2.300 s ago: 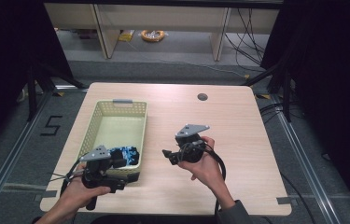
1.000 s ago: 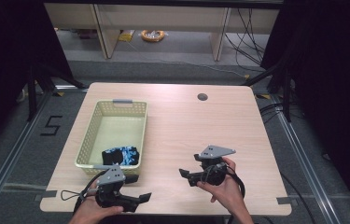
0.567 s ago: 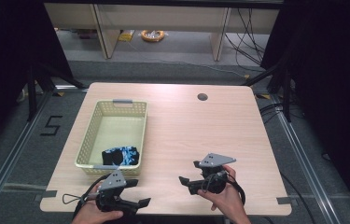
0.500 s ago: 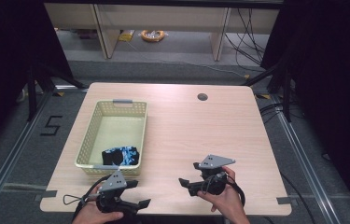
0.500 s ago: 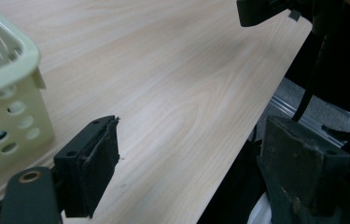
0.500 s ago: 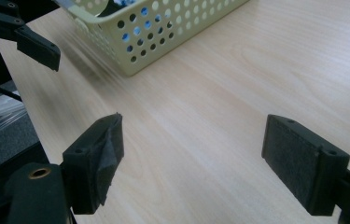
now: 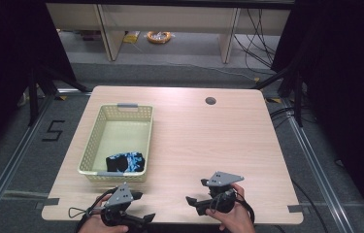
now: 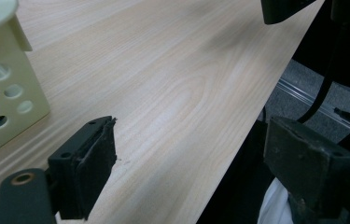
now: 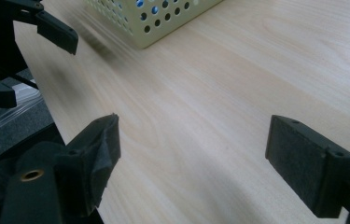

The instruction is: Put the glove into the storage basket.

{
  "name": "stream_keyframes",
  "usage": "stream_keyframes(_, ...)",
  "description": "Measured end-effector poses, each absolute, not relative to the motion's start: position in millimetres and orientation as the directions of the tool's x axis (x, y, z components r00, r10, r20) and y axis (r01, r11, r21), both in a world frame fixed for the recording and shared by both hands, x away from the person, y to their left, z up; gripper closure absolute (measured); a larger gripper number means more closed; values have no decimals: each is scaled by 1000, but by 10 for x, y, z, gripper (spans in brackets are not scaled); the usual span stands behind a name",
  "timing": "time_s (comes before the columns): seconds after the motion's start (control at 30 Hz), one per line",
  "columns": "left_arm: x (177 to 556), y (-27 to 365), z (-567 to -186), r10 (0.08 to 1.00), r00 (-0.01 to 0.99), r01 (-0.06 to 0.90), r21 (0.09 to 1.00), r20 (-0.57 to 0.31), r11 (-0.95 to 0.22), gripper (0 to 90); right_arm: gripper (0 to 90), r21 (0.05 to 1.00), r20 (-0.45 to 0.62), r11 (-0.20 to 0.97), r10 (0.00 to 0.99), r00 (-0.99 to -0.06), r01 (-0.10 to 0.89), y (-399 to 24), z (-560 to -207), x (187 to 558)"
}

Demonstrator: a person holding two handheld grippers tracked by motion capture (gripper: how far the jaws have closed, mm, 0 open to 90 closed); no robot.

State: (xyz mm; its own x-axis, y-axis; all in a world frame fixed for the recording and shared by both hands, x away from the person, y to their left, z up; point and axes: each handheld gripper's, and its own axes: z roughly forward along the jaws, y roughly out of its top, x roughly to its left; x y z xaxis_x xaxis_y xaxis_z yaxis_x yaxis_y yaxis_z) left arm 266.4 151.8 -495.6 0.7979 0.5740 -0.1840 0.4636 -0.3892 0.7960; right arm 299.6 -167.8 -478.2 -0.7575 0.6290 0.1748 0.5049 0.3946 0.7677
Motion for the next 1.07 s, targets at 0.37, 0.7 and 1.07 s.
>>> stream_keyframes(0.37, 2592, 1538, -5017, 570, 812, 425, 796, -124, -432, 155, 167, 722, 139, 452, 646, -750, 524, -1706, -4912, 2833)
stream_keyframes(0.7, 2561, 1545, -5043, 593, 798, 424, 797, -104, -430, 156, 168, 713, 129, 478, 630, -766, 513, -1669, -4997, 2737)
stream_keyframes(1.07, 2583, 1554, -5052, 601, 787, 453, 789, -137, -414, 155, 168, 714, 130, 484, 619, -775, 506, -1663, -5006, 2739)
